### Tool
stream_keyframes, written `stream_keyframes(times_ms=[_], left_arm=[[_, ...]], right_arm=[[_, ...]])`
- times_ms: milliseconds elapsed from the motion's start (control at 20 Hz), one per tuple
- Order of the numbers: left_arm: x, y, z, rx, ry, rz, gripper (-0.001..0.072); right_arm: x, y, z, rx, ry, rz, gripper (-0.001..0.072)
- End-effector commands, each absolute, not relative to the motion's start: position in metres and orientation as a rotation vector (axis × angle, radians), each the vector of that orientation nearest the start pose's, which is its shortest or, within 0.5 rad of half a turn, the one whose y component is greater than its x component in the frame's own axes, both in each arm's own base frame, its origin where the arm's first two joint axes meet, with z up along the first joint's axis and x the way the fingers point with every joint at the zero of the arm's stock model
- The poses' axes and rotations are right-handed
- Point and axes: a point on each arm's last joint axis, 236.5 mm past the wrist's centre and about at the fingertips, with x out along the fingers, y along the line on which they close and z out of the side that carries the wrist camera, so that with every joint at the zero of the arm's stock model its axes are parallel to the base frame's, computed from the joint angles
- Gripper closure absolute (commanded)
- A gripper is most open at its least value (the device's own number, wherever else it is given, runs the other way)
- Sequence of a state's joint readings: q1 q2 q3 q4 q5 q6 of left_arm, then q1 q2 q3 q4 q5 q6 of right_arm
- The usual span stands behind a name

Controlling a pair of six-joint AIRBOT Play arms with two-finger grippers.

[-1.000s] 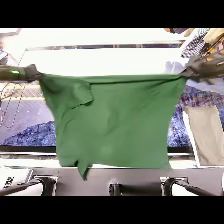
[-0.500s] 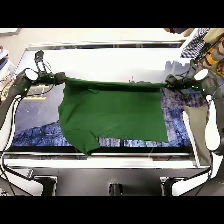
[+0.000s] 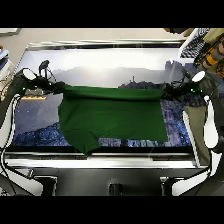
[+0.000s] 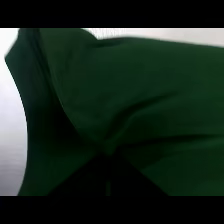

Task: Fold the clothes and pants, and hang the long-sleeved shirts on hangers.

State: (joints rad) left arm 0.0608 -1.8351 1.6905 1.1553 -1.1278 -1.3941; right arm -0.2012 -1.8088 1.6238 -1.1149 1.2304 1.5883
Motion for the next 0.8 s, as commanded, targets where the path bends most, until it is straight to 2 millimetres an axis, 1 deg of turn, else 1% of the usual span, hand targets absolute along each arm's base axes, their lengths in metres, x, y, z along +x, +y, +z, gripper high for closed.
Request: stream_keyframes(times_ms=[0, 150, 400, 450, 500, 550, 600, 650, 700, 750], left_arm=[[0.492, -0.059, -0.051, -0.281, 1.378, -0.312, 0.069], [0.478, -0.061, -0.063, -0.288, 1.451, -0.327, 0.0691], [0.477, -0.061, -0.07, -0.292, 1.465, -0.326, 0.069], [0.477, -0.061, -0.072, -0.293, 1.469, -0.326, 0.0688], [0.477, -0.061, -0.073, -0.297, 1.471, -0.323, 0.0631], [0.477, -0.061, -0.072, -0.302, 1.471, -0.318, 0.0441], [0.478, -0.057, -0.069, -0.317, 1.468, -0.292, 0.0169], [0.479, -0.049, -0.062, -0.338, 1.465, -0.252, 0.0114], [0.478, -0.04, -0.048, -0.356, 1.459, -0.229, 0.0114], [0.473, -0.03, -0.034, -0.37, 1.453, -0.214, 0.0113]], right_arm=[[0.475, 0.005, -0.051, 0.581, 1.427, 0.088, 0.0679], [0.465, 0.008, -0.06, 0.585, 1.481, 0.094, 0.0679], [0.44, 0.009, -0.083, 0.582, 1.619, 0.096, 0.0677], [0.438, 0.009, -0.085, 0.581, 1.631, 0.095, 0.0656], [0.438, 0.007, -0.087, 0.573, 1.635, 0.088, 0.0525], [0.435, 0.005, -0.087, 0.569, 1.646, 0.078, 0.0424], [0.428, 0.003, -0.085, 0.565, 1.671, 0.072, 0.0267], [0.421, 0.003, -0.079, 0.548, 1.692, 0.082, 0.015], [0.416, 0.0, -0.068, 0.499, 1.692, 0.109, 0.0095], [0.412, -0.008, -0.053, 0.426, 1.673, 0.121, 0.0092]])
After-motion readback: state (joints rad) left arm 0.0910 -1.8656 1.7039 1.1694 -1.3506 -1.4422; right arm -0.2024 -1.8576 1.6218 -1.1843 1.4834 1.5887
